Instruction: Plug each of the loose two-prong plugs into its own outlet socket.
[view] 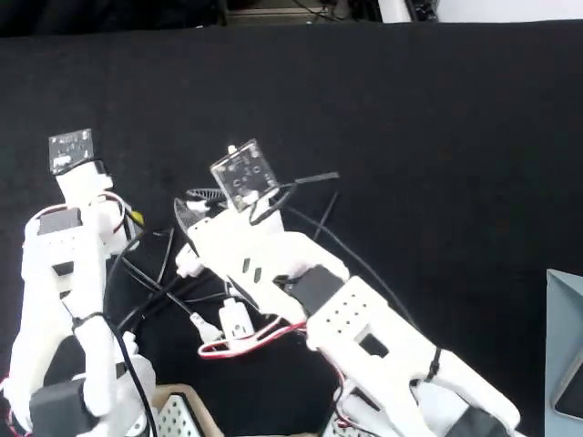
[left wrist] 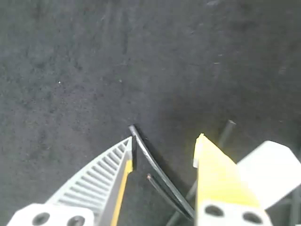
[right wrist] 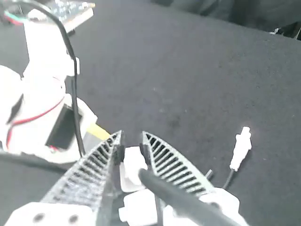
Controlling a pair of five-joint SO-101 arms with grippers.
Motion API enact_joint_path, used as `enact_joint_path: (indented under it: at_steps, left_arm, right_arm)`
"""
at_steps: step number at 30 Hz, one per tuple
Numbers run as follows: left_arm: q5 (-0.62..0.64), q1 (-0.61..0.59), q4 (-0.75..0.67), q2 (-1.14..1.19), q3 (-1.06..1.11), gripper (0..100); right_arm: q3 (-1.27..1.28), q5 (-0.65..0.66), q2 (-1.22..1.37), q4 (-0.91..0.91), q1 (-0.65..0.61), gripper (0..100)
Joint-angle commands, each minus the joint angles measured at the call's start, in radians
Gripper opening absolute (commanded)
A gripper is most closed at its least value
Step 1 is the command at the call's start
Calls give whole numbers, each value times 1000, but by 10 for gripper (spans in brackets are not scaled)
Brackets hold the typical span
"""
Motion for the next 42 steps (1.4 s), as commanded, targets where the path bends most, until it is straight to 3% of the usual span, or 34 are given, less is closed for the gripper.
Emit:
enact_joint_path:
  at_steps: [1,6,14,20,24,34,42]
  left_arm:
    - [9,44,46,-124,-51,220]
    - [11,45,40,-305,4,219]
    - [101,48,34,-482,10,220]
    - [181,53,-114,-520,73,217]
    - [190,116,-126,-551,114,217]
    - [190,162,-126,-773,282,216]
    - [190,170,-126,-1014,446,216]
  right_arm:
    - [-50,-52,-51,49,-9,11]
    - [-45,-51,-62,121,-9,12]
    - [30,167,-77,152,-20,12]
    - [93,239,-174,153,-101,11]
    - [142,272,-271,152,-120,11]
    - [130,247,-265,144,-54,11]
    - [-42,-15,-90,137,60,11]
